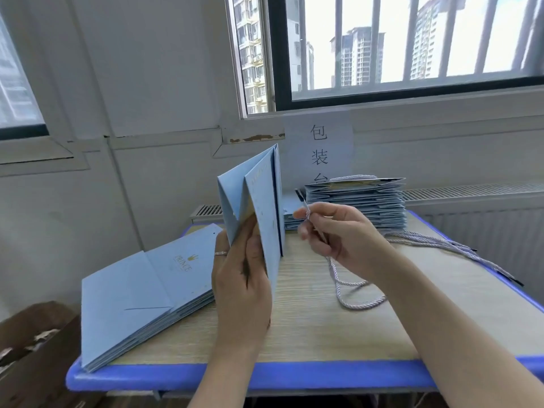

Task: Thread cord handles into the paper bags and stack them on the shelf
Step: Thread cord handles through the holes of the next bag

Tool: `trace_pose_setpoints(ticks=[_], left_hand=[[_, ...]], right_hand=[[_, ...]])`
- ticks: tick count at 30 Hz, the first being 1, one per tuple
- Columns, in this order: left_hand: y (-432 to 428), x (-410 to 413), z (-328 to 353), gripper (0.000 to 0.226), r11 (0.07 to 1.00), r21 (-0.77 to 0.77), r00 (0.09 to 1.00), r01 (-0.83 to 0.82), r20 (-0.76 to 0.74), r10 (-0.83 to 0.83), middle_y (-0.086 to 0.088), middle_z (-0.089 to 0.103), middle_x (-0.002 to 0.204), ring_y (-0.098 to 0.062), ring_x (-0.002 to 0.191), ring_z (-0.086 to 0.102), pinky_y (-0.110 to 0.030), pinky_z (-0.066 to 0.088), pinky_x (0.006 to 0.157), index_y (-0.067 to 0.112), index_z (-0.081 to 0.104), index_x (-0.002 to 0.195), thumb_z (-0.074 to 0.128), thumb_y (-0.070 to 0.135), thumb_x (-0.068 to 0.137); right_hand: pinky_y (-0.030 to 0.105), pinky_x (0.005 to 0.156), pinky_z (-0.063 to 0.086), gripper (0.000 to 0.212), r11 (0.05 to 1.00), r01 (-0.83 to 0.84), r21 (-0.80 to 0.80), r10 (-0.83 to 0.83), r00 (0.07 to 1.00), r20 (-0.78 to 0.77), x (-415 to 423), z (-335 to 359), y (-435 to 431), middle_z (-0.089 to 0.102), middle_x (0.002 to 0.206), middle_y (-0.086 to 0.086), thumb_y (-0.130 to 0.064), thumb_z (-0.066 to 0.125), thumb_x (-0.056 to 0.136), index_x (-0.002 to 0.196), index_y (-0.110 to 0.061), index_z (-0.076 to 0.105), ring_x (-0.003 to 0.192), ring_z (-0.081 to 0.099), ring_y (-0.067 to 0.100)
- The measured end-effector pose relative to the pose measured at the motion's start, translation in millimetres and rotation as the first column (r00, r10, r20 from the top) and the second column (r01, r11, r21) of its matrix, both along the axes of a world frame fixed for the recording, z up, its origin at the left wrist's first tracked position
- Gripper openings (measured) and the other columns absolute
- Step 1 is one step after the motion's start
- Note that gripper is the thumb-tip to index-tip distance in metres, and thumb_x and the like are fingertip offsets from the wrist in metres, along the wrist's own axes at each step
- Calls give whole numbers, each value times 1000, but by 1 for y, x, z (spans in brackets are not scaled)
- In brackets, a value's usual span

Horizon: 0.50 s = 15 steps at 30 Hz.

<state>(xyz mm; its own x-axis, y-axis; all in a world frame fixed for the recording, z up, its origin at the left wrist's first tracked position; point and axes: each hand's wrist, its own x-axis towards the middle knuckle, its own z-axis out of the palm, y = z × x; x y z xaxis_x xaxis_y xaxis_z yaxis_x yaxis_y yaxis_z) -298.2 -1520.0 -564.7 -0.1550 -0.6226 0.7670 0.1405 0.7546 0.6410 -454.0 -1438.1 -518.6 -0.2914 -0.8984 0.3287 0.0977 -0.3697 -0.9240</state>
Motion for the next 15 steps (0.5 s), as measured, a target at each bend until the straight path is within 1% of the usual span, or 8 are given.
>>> trace_pose_setpoints(ticks=[2, 4, 5, 6, 9, 11, 13, 15], left_hand=[[-1, -1, 0, 44, 999, -41, 1000, -16, -2, 16, 34, 49, 131, 5, 128, 42, -21, 38, 106, 30, 56, 139, 32, 40, 103], [1, 0, 0, 45, 999, -42, 1000, 1, -9, -1, 34, 46, 131, 9, 125, 43, -10, 38, 97, 32, 56, 139, 32, 42, 102], [2, 0, 0, 44, 999, -39, 1000, 12, -13, -12, 32, 46, 130, 11, 122, 44, -6, 37, 92, 33, 58, 137, 33, 43, 102], [3, 0, 1, 43, 999, -40, 1000, 18, -16, -18, 29, 46, 129, 12, 119, 45, -3, 37, 88, 33, 59, 135, 34, 42, 101], [2, -1, 1, 43, 999, -40, 1000, 24, -19, -25, 21, 48, 128, 13, 117, 47, -2, 38, 85, 30, 61, 133, 36, 42, 101], [1, -1, 1, 43, 999, -41, 1000, 26, -15, -27, 15, 51, 129, 11, 117, 48, -3, 39, 85, 29, 61, 134, 36, 42, 101], [1, -1, 1, 42, 999, -34, 999, 33, -14, -33, 9, 54, 130, 6, 116, 52, -4, 41, 83, 32, 61, 133, 36, 42, 101], [1, -1, 1, 40, 999, -21, 999, 43, -16, -43, 8, 54, 131, 0, 116, 54, -7, 43, 83, 36, 60, 132, 36, 43, 101]], right_hand=[[19, 44, 24, 19, 999, -26, -45, 26, 1000, 6, 2, 1, 0, 45, 67, 3, -12, 48, 99, 93, -1, 61, 47, 33, 11], [18, 43, 21, 31, 997, -5, -73, 4, 1000, -22, 4, 2, 0, 32, 62, -1, -29, 63, 95, 88, 0, 57, 45, 28, 9], [17, 42, 21, 38, 996, 20, -84, -25, 998, -60, 6, 2, 0, 30, 58, -3, -35, 70, 90, 86, 0, 58, 44, 25, 8], [17, 41, 20, 41, 994, 51, -96, -60, 994, -95, 9, 3, 0, 29, 54, -4, -38, 73, 83, 82, 0, 60, 43, 23, 8], [17, 41, 19, 30, 990, 60, -131, -76, 990, -117, 17, 4, 0, 29, 49, -4, -40, 70, 77, 71, -11, 67, 41, 21, 8], [17, 41, 21, 33, 988, 29, -150, -46, 993, -113, 20, 5, 1, 34, 50, 0, -41, 63, 81, 72, -9, 62, 40, 24, 10], [17, 40, 26, 30, 985, 39, -167, -55, 994, -92, 23, 6, 3, 51, 55, 7, -35, 58, 86, 77, -6, 57, 38, 33, 14], [18, 40, 28, 23, 977, 71, -203, -90, 992, -85, 25, 7, 4, 63, 63, 9, -29, 59, 85, 83, -6, 57, 39, 43, 16]])
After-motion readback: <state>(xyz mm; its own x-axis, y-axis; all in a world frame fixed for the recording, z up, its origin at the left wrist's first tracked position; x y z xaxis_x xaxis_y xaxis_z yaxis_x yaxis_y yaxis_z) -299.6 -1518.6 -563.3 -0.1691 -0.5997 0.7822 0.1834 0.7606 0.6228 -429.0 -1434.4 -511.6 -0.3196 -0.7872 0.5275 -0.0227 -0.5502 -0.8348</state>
